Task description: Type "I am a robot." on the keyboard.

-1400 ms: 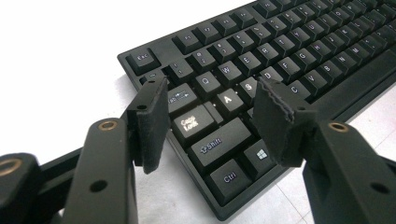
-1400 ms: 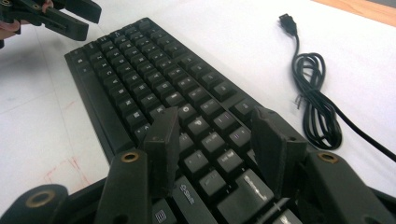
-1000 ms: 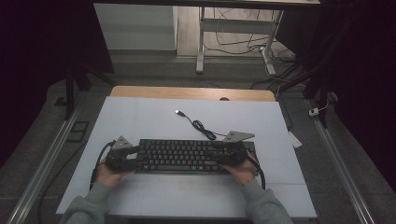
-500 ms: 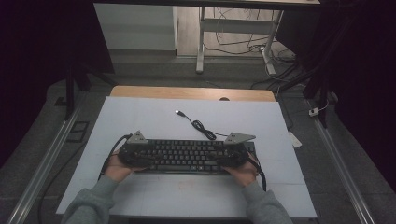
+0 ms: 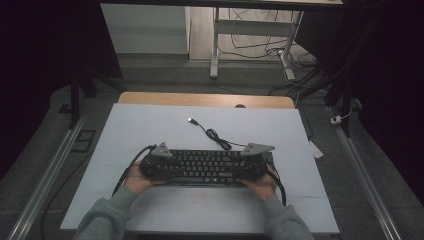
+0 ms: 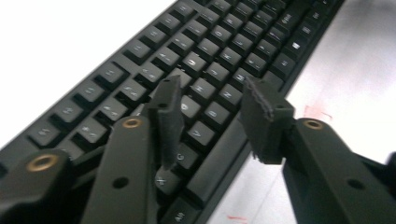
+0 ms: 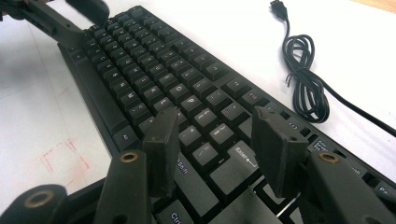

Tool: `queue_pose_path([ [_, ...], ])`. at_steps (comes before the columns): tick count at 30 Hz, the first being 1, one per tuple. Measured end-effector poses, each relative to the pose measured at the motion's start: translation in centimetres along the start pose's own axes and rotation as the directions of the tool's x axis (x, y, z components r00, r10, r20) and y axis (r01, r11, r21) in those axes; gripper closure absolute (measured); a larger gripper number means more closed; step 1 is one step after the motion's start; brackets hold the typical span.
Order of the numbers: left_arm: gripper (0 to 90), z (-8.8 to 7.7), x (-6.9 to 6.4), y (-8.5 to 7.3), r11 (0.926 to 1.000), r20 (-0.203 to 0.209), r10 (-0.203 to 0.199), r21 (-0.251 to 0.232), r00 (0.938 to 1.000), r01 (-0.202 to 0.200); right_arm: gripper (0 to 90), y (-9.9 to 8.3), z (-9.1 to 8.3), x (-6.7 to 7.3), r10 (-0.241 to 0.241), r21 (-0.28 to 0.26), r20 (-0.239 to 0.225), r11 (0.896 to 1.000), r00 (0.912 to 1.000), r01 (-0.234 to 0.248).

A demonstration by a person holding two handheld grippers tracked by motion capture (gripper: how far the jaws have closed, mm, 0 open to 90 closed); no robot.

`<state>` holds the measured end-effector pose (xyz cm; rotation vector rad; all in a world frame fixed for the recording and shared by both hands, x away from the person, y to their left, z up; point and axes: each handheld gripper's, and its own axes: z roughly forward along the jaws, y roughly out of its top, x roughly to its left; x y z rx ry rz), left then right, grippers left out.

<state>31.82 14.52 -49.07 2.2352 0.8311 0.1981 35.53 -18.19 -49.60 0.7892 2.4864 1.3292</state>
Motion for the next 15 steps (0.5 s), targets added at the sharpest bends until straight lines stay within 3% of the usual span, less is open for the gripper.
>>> queue_pose_path([
  [15,86.8,1.7,-1.0,-0.3,0.9970,0.036,0.046,0.061,0.9983,-0.048,52.3,0.0,0.0,-0.1,-0.004,0.004,0.012,1.000,0.9999,0.004],
])
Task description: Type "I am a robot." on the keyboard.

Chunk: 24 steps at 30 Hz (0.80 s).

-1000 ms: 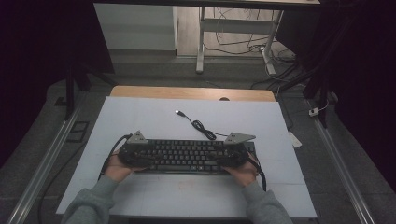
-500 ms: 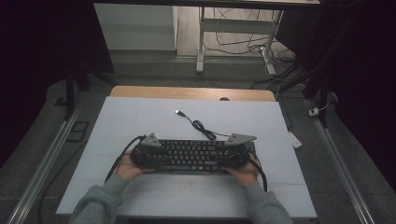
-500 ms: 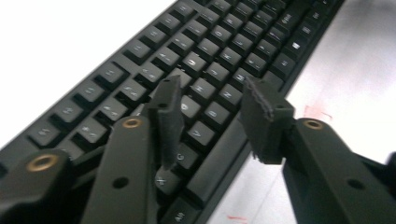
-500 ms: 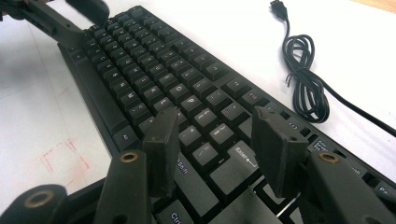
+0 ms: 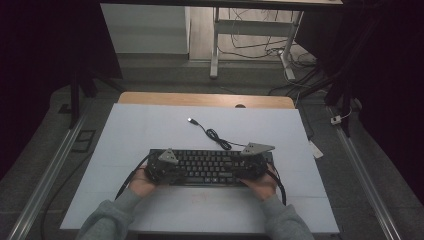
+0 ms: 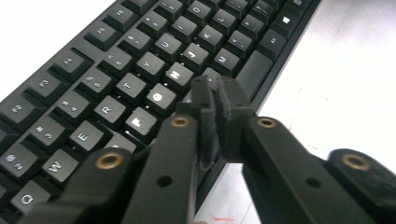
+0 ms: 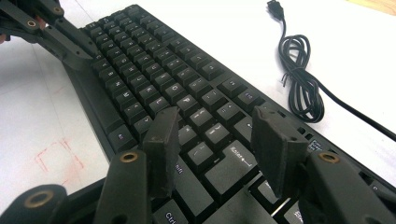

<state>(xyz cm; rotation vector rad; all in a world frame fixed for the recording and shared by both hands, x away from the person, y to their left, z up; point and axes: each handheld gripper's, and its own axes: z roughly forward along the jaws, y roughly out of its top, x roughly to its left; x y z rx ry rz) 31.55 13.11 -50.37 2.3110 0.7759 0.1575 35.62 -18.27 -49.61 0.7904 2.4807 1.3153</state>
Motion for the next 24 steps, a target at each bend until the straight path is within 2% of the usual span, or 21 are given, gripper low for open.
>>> queue_pose_path([
  [8,88.7,0.5,-0.4,0.0,0.9996,0.015,0.023,0.016,0.9996,-0.024,52.1,0.0,0.1,0.0,0.000,-0.003,-0.002,1.000,1.0000,0.000],
  [18,88.7,1.2,-0.6,0.0,0.9990,0.011,0.028,0.035,0.9995,-0.028,51.9,-0.1,0.2,0.0,-0.003,0.005,0.004,1.000,1.0000,0.003],
  [24,88.7,1.3,-0.6,0.0,0.9992,0.014,0.024,0.031,0.9996,-0.025,51.8,-0.1,0.3,0.0,-0.003,0.002,0.002,1.000,1.0000,0.003],
])
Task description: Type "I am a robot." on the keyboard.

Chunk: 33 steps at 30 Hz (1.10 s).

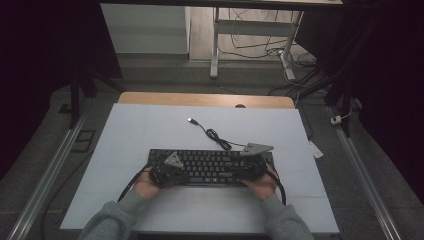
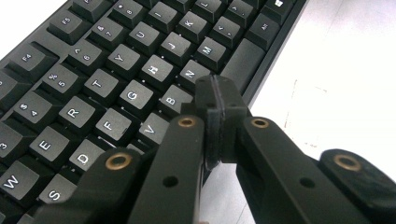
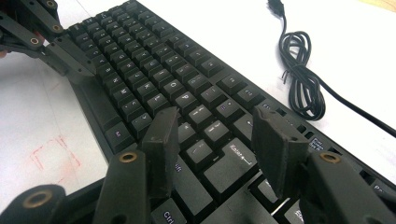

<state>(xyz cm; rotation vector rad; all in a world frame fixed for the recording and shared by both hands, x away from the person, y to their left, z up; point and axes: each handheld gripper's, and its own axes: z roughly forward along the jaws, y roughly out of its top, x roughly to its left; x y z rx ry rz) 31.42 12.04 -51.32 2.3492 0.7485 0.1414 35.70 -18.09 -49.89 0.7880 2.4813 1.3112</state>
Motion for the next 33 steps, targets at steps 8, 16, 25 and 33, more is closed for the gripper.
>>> queue_pose_path([
  [8,88.7,0.3,-0.1,-0.1,1.0000,-0.010,0.006,0.001,0.9999,-0.006,51.8,0.0,0.0,0.0,-0.002,0.005,0.000,1.000,1.0000,0.002],
  [16,88.8,-1.5,0.3,-0.1,0.9960,-0.051,-0.025,-0.087,0.9984,0.020,51.8,0.0,0.0,0.0,0.000,-0.002,0.002,1.000,1.0000,0.000],
  [25,78.4,-2.8,1.0,-0.5,0.9890,-0.052,-0.071,-0.134,0.9961,0.064,51.6,0.0,0.0,0.0,-0.004,-0.001,0.001,1.000,1.0000,0.004],
  [33,59.7,-3.5,1.4,-0.7,0.9803,-0.064,-0.109,-0.172,0.9919,0.097,51.5,0.0,-0.2,0.0,-0.005,0.001,0.007,1.000,1.0000,0.005],
])
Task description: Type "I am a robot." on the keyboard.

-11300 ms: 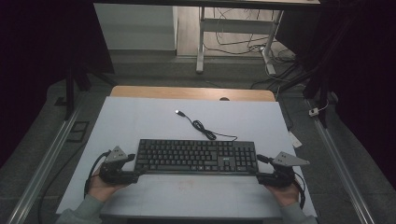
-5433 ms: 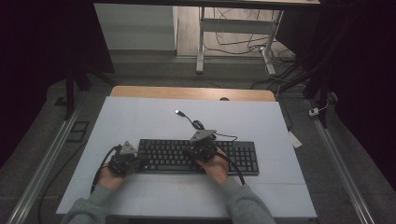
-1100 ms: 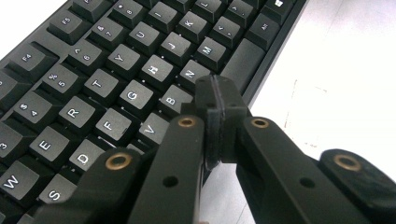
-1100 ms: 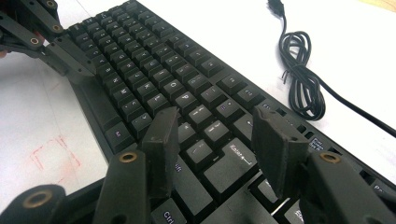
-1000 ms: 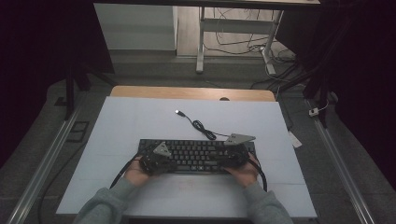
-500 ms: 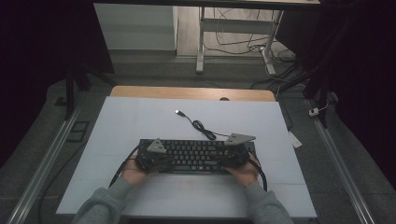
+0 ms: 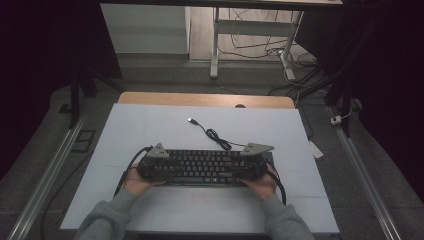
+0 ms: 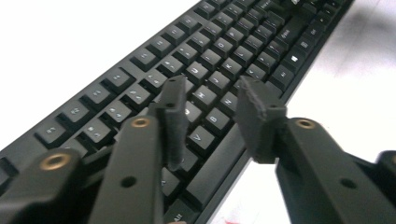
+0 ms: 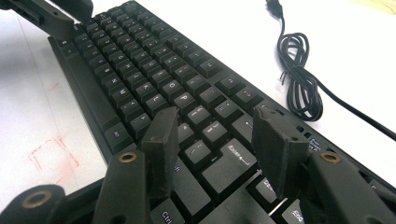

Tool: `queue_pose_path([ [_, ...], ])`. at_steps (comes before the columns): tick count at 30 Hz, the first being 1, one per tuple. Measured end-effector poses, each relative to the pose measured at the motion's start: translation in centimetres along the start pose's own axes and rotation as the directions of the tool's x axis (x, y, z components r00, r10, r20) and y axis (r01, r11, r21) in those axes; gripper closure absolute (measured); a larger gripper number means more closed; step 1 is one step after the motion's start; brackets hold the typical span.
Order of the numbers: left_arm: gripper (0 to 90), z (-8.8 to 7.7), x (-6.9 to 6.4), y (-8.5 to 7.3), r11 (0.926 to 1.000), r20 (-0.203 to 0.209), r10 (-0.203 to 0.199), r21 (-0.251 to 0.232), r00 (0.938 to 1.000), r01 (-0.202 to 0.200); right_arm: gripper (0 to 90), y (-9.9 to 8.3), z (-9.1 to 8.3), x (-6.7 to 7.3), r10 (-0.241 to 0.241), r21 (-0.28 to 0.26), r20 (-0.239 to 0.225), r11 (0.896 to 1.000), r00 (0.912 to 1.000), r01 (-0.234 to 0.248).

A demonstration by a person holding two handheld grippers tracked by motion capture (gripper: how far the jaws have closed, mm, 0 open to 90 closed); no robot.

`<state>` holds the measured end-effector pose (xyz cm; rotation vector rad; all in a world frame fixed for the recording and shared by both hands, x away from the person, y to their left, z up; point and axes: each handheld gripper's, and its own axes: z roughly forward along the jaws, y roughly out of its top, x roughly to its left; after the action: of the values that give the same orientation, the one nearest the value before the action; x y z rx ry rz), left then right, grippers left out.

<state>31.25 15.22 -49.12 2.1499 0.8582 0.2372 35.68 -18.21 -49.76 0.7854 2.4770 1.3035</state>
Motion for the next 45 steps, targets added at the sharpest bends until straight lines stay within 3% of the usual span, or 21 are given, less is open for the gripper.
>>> queue_pose_path([
  [8,48.3,-0.5,0.4,-0.1,0.9997,-0.034,-0.023,-0.008,0.9992,0.023,51.2,0.0,0.1,0.0,0.001,-0.003,0.000,1.000,1.0000,-0.001],
  [18,43.6,-1.0,1.1,-0.2,0.9985,-0.062,-0.052,-0.021,0.9967,0.050,51.1,0.0,0.1,0.0,0.001,0.001,0.000,1.000,1.0000,-0.001],
  [33,33.7,-2.0,2.9,-0.7,0.9877,-0.132,-0.153,-0.055,0.9795,0.146,50.9,-0.1,0.1,-0.1,0.000,0.008,0.007,1.000,1.0000,0.000],
  [39,35.1,-2.0,3.7,-1.1,0.9824,-0.127,-0.186,-0.032,0.9742,0.184,50.8,-0.1,0.1,-0.1,0.001,0.009,0.006,1.000,1.0000,-0.001],
  [45,40.2,-1.7,4.0,-1.4,0.9843,-0.133,-0.175,0.002,0.9755,0.177,50.8,-0.1,0.1,-0.1,0.000,0.012,0.008,1.000,1.0000,0.000],
])
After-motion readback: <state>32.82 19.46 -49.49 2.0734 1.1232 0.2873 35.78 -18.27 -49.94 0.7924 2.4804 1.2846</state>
